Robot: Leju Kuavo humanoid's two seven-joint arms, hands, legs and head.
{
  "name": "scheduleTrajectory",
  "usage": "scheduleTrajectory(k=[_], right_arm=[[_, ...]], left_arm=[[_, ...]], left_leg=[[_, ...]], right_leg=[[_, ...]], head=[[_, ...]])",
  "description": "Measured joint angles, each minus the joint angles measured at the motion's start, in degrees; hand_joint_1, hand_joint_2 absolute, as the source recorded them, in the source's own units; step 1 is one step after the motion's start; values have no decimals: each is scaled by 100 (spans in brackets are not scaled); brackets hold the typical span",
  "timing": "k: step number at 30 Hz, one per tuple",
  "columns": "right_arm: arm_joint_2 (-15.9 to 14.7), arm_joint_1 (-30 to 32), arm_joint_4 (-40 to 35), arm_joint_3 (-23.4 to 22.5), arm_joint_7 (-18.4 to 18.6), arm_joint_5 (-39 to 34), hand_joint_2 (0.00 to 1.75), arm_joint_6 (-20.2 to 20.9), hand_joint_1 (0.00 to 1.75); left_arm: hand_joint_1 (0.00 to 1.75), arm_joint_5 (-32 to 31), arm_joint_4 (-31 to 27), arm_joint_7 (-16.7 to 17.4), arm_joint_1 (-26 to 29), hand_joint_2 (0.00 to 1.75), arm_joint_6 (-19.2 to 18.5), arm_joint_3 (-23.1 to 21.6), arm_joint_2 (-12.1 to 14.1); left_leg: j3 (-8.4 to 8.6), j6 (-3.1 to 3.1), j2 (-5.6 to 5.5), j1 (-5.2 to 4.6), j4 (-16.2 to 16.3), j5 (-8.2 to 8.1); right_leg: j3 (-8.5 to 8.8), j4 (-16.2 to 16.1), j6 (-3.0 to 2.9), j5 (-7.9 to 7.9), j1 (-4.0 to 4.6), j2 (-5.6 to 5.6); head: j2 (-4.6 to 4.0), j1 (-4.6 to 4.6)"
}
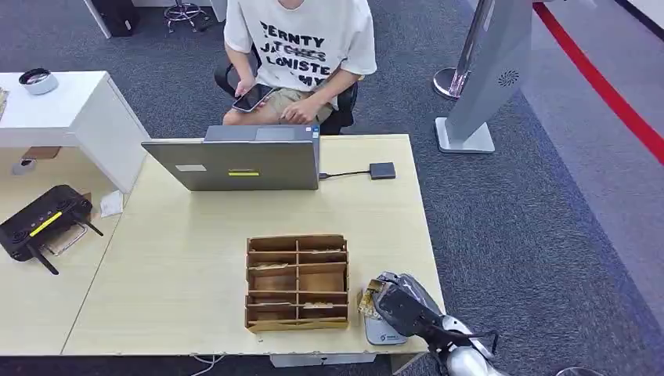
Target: Pass the card to the sensor for recognition and then transmit it.
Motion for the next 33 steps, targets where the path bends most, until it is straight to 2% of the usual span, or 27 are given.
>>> scheduleTrajectory(k=[16, 33], right_arm=[[-133, -137, 35, 79, 98, 673, 175, 171, 175], [-365, -55, -109, -26, 85, 689, 175, 188, 175]], left_arm=[[0, 72, 0, -20, 2, 0, -42, 0, 4], [0, 131, 0, -52, 51, 0, -52, 4, 22]], left_leg=[[0, 0, 0, 0, 0, 0], [1, 0, 0, -1, 0, 0]], right_leg=[[1, 0, 0, 0, 0, 0], [0, -1, 0, 0, 0, 0]], head=[[0, 0], [0, 0]])
